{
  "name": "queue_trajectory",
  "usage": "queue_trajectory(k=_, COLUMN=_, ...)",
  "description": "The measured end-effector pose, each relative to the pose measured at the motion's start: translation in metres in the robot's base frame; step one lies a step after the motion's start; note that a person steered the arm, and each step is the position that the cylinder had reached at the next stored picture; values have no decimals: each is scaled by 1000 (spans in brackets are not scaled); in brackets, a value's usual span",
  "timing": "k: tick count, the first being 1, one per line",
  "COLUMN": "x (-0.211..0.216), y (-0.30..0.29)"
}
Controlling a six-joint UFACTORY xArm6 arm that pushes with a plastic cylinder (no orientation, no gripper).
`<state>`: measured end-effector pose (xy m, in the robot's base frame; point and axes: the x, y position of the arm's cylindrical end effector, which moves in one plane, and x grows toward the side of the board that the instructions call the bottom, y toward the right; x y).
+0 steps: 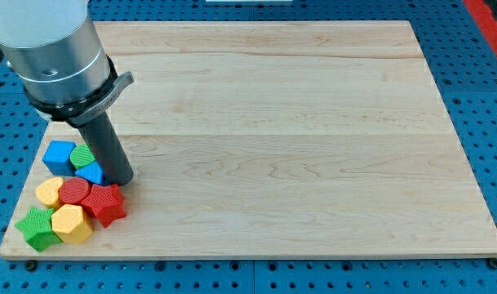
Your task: Push group of blocks a bit up
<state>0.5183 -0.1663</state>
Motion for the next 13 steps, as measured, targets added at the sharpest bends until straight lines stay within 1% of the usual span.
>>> queue_trajectory(k=1, x=-4, y=4)
queue_trajectory(k=2, x=-55, y=28)
queue_trajectory(k=3, x=-128, y=39)
queue_trajectory(k=4, x=-174, y=-32)
queue_trajectory(k=5, x=-178, y=-110)
queue_trajectory(k=6, x=-142, y=-138)
queue_trajectory(k=7, x=-106, y=-139)
queue_trajectory(k=8, x=-59, y=-139)
queue_trajectory(k=9, x=-24, y=-139)
queue_trajectory(k=10, x=10, y=-139)
queue_trajectory(k=11, x=31, y=-138)
queue_trajectory(k=12, x=74, y=-138)
queue_trajectory(k=13, x=96, y=-137)
